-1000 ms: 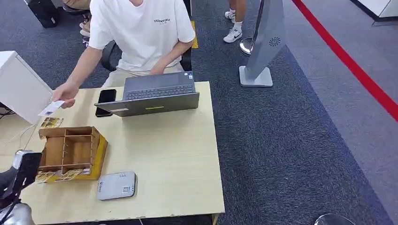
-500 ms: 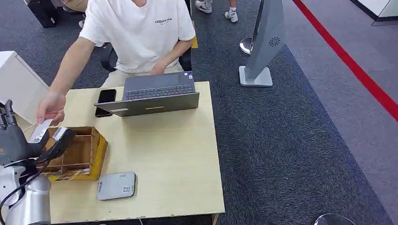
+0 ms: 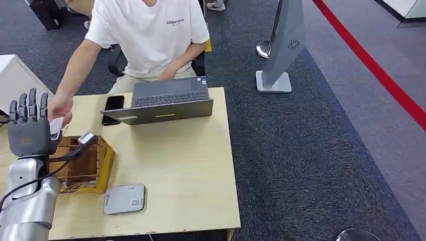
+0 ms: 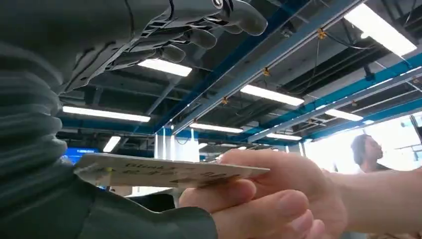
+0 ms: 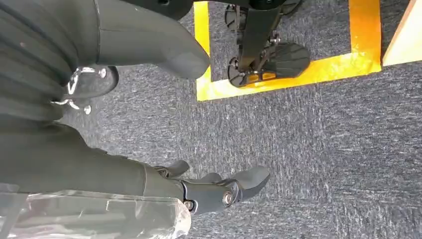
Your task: Pass the card to the sensor for recognition and then transmit it.
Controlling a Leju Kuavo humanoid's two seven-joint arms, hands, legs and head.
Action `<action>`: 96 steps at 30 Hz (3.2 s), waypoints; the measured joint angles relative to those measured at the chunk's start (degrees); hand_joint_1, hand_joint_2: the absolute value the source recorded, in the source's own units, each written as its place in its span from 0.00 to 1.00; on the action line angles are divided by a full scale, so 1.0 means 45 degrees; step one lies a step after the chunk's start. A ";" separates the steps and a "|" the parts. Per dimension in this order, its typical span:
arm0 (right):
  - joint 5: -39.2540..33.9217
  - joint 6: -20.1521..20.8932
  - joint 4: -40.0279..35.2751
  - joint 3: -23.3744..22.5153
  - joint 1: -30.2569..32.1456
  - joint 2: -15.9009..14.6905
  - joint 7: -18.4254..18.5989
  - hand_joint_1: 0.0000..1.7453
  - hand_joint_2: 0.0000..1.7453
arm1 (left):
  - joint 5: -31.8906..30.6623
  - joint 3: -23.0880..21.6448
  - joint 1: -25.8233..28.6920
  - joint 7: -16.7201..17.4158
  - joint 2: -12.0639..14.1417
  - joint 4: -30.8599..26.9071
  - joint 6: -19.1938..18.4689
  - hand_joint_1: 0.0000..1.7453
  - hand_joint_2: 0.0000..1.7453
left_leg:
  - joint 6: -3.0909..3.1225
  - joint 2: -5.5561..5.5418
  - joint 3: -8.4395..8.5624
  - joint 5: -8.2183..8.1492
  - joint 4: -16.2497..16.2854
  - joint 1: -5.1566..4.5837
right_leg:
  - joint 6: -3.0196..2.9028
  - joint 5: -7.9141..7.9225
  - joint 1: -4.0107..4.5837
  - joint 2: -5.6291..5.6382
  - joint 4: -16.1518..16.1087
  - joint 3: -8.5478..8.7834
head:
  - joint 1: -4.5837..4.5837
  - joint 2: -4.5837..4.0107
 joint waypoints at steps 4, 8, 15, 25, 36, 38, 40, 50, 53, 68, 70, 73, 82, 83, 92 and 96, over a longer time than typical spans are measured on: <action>0.0000 0.0000 0.0000 0.0010 -0.0004 -0.0005 0.0005 0.00 1.00 | -0.0058 -0.0165 -0.0093 0.0087 0.0136 0.0286 0.0029 0.00 1.00 | 0.0000 0.0000 0.0000 0.0000 0.0000 0.0000 | 0.0000 0.0000 0.0000 0.0000 0.0000 0.0000 | -0.0005 0.0000; 0.0000 0.0000 0.0000 0.0010 -0.0006 -0.0015 0.0015 0.00 1.00 | -0.0058 -0.0248 -0.0133 0.0117 0.0175 0.0461 0.0029 0.00 1.00 | 0.0000 0.0000 0.0000 0.0000 0.0000 0.0000 | 0.0000 0.0000 0.0000 -0.0001 0.0000 -0.0001 | -0.0005 0.0000; 0.0102 0.0005 0.0000 0.0019 -0.0006 -0.0019 -0.0019 0.00 1.00 | 0.0676 -0.0262 -0.0289 -0.0442 0.0165 0.0782 0.0029 1.00 1.00 | 0.0000 -0.0003 -0.0002 0.0000 0.0004 0.0000 | 0.0000 0.0000 0.0000 -0.0002 0.0000 -0.0001 | 0.0000 0.0000; 0.0107 0.0000 0.0000 0.0019 0.0010 -0.0019 -0.0058 0.00 1.00 | 0.0860 -0.0267 -0.0608 -0.0398 0.0131 0.1199 0.0029 1.00 1.00 | 0.0000 0.0000 -0.0003 0.0000 0.0007 0.0000 | 0.0001 0.0001 0.0000 0.0001 0.0000 -0.0003 | -0.0005 0.0000; 0.0107 -0.0010 0.0000 0.0024 0.0014 -0.0019 -0.0058 0.00 1.00 | 0.0962 -0.0267 -0.0725 -0.0462 0.0136 0.1379 0.0029 1.00 1.00 | 0.0000 0.0003 -0.0007 0.0000 0.0007 0.0000 | 0.0002 0.0001 0.0000 0.0004 0.0000 -0.0004 | -0.0005 0.0000; 0.0107 -0.0005 0.0000 0.0019 0.0015 -0.0019 -0.0073 0.00 1.00 | 0.1354 -0.0267 -0.0729 -0.0729 0.0136 0.1456 0.0029 1.00 1.00 | 0.0000 0.0003 -0.0007 0.0000 0.0007 0.0000 | 0.0002 0.0001 0.0000 0.0004 0.0000 -0.0004 | 0.0000 0.0000; 0.0107 -0.0005 0.0000 0.0019 0.0017 -0.0019 -0.0097 0.00 1.00 | 0.1428 -0.0267 -0.0728 -0.0811 0.0136 0.1510 0.0029 1.00 1.00 | 0.0001 0.0003 -0.0007 0.0000 0.0007 0.0000 | 0.0002 0.0001 0.0000 0.0003 0.0000 -0.0005 | 0.0000 0.0000; 0.0068 -0.0019 0.0000 0.0019 0.0041 -0.0019 -0.0097 0.00 1.00 | 0.1526 -0.0267 -0.0593 -0.1473 -0.0127 0.1456 0.0029 1.00 1.00 | 0.0001 0.0000 -0.0007 0.0000 0.0009 -0.0002 | 0.0002 0.0002 -0.0001 0.0002 0.0000 -0.0004 | -0.0005 0.0000; -0.0024 -0.0039 0.0000 0.0019 0.0092 -0.0019 -0.0097 0.00 1.00 | 0.1735 -0.0267 -0.0029 -0.2411 -0.0766 0.0421 0.0034 1.00 1.00 | 0.0001 -0.0004 -0.0013 -0.0001 0.0012 -0.0006 | 0.0003 0.0001 -0.0009 0.0001 -0.0002 -0.0004 | 0.0000 0.0000; -0.0204 -0.0189 0.0000 0.0015 0.0260 -0.0019 -0.0097 0.00 1.00 | 0.2050 -0.0542 0.1816 -0.3939 -0.2813 -0.3097 0.0068 1.00 1.00 | 0.0015 0.0000 -0.0019 -0.0001 0.0021 -0.0006 | 0.0015 0.0009 -0.0011 0.0002 -0.0001 -0.0009 | -0.0005 0.0000; -0.0267 -0.0224 0.0000 0.0015 0.0280 -0.0019 -0.0141 0.00 1.00 | 0.1904 -0.1060 0.2416 -0.3764 -0.3187 -0.3829 0.0068 1.00 1.00 | 0.0016 -0.0002 -0.0025 -0.0002 0.0021 -0.0009 | 0.0017 0.0008 -0.0013 0.0000 -0.0002 -0.0009 | 0.0000 0.0000; -0.0286 -0.0257 0.0000 0.0010 0.0310 -0.0019 -0.0175 0.00 1.00 | 0.1560 -0.2275 0.3286 -0.3187 -0.3464 -0.4962 0.0068 1.00 1.00 | 0.0023 0.0000 -0.0033 -0.0009 0.0025 -0.0013 | 0.0022 0.0006 -0.0015 0.0000 -0.0008 -0.0009 | 0.0000 0.0000; -0.0593 -0.0457 0.0000 -0.0083 0.0417 -0.0019 -0.0175 0.00 1.00 | 0.1224 -0.4619 0.5570 -0.2147 -0.3556 -0.6995 0.0068 1.00 1.00 | 0.0043 0.0008 -0.0029 -0.0027 0.0027 -0.0013 | 0.0026 0.0003 -0.0017 0.0004 -0.0010 -0.0010 | -0.0005 0.0000; -0.0641 -0.0466 0.0000 -0.0097 0.0440 -0.0019 -0.0170 0.00 1.00 | 0.1171 -0.4687 0.5858 -0.2137 -0.3556 -0.7180 0.0068 1.00 1.00 | 0.0043 0.0008 -0.0029 -0.0027 0.0027 -0.0012 | 0.0026 0.0003 -0.0016 0.0004 -0.0010 -0.0010 | -0.0005 0.0000; -0.0729 -0.0627 0.0000 -0.0418 0.0481 -0.0019 -0.0097 0.00 1.00 | 0.1147 -0.4736 0.7945 -0.2127 -0.3628 -0.8092 0.0068 1.00 1.00 | 0.0045 0.0002 -0.0040 -0.0029 0.0026 -0.0013 | 0.0033 -0.0003 -0.0016 -0.0004 -0.0010 -0.0013 | -0.0005 0.0000; -0.0729 -0.0627 0.0000 -0.0423 0.0497 -0.0019 -0.0097 0.00 1.00 | 0.1166 -0.4736 0.8175 -0.2127 -0.3628 -0.8204 0.0068 1.00 1.00 | 0.0047 0.0001 -0.0038 -0.0028 0.0027 -0.0013 | 0.0038 0.0001 -0.0017 -0.0004 -0.0010 -0.0010 | -0.0005 0.0000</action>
